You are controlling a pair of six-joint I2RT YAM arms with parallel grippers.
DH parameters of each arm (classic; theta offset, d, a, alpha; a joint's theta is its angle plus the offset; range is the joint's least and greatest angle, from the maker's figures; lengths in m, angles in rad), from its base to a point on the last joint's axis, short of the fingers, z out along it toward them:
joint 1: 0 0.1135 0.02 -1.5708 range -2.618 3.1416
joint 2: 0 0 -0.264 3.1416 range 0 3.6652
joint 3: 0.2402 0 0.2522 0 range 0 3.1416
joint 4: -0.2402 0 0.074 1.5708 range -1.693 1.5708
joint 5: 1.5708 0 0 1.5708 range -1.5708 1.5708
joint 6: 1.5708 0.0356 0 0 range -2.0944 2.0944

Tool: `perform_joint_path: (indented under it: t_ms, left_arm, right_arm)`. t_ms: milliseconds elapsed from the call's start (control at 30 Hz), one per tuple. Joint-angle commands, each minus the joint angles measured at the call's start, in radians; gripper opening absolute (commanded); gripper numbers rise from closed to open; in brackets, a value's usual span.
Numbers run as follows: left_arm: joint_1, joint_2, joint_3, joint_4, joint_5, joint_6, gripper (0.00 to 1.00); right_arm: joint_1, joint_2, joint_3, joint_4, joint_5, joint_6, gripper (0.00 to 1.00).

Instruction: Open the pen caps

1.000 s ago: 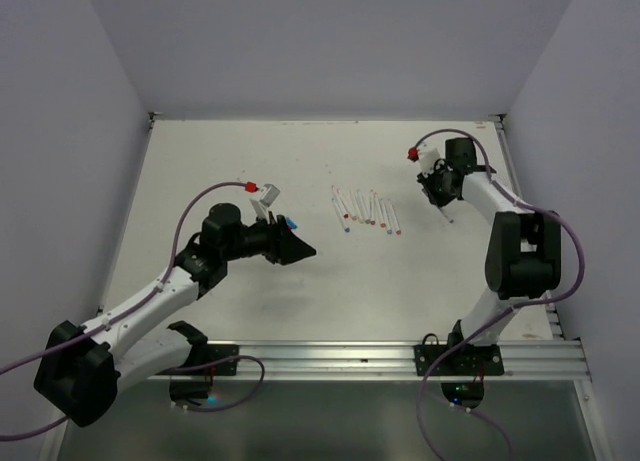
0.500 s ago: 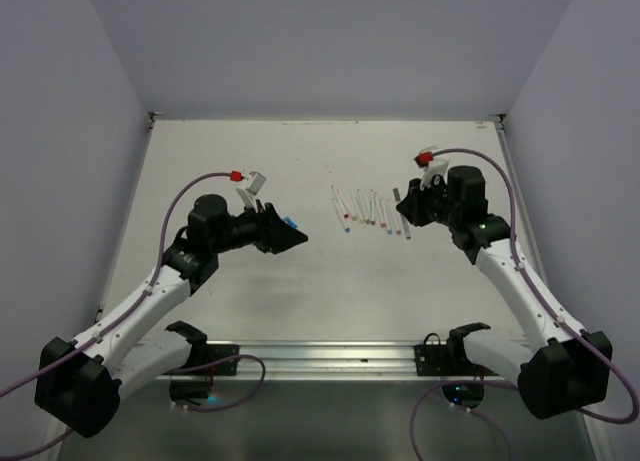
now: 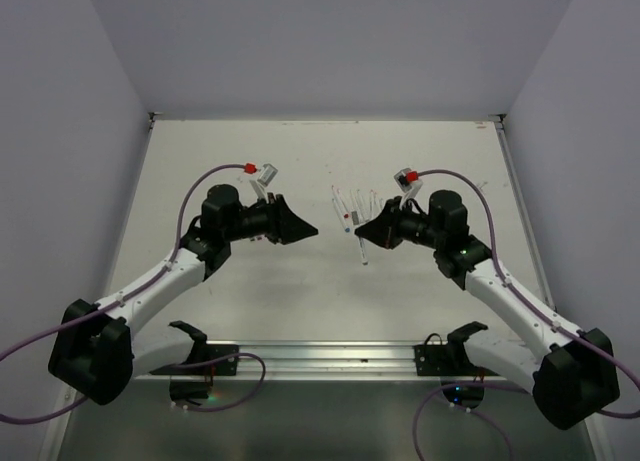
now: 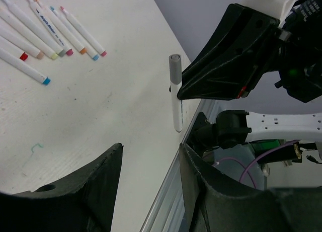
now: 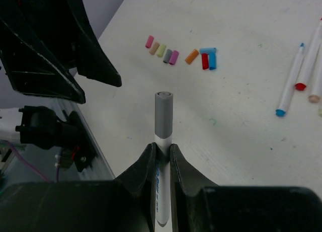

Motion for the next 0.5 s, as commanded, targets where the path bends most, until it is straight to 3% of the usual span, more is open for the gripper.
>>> perform_joint_path:
  t_ms: [0, 467]
  left_arm:
    - [0.002, 0.040, 0.044, 0.141, 0.056, -0.049, 0.51]
    - [-0.058, 0.120, 0.053, 0.213, 0.003, -0.071, 0.47]
  right_arm:
    - [0.047, 0.055, -0.027, 0.225, -0.084, 0.131, 0.00]
    - [0.206, 0.224, 0.031, 0.404, -0.066, 0.179, 0.00]
